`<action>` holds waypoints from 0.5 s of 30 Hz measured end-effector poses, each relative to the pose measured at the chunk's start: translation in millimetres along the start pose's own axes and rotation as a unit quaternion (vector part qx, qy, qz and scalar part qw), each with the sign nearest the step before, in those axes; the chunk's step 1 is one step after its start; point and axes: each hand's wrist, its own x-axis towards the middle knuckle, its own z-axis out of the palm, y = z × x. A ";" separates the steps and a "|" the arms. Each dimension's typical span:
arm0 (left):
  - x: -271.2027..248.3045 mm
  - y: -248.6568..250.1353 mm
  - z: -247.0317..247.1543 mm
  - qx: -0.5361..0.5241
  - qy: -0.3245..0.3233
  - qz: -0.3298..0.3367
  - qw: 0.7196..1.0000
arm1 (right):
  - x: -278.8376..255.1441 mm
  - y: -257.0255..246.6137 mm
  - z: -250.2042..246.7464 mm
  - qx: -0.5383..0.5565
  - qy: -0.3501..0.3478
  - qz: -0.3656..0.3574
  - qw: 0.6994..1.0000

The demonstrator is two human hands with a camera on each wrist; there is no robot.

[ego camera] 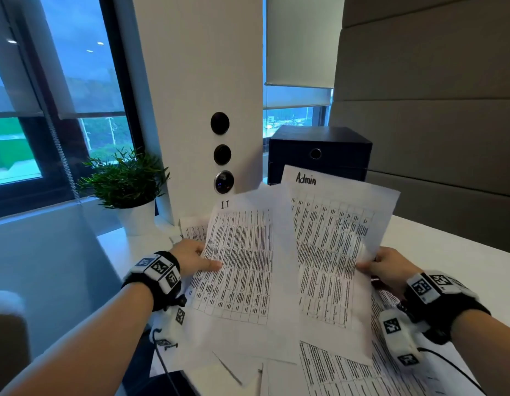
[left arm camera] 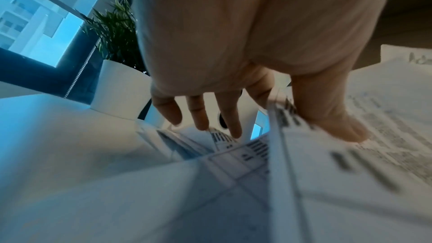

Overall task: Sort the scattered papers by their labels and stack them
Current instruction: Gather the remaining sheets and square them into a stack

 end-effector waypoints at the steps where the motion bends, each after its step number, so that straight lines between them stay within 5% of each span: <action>1: 0.9 3.9 0.0 -0.004 -0.010 0.007 1.000 | -1.3 -3.0 0.3 0.022 -0.009 -0.008 1.000; 6: -0.4 23.5 3.7 -0.044 -0.009 0.030 0.999 | -8.2 -24.6 5.9 0.105 -0.036 -0.032 0.993; 10: -0.7 32.7 6.3 -0.040 0.061 0.048 0.996 | -4.0 -30.8 6.5 0.121 0.010 -0.028 0.992; 15: -1.6 12.7 -2.7 -0.060 0.167 -0.080 0.981 | 3.8 -24.4 -10.6 -0.012 0.099 0.023 0.995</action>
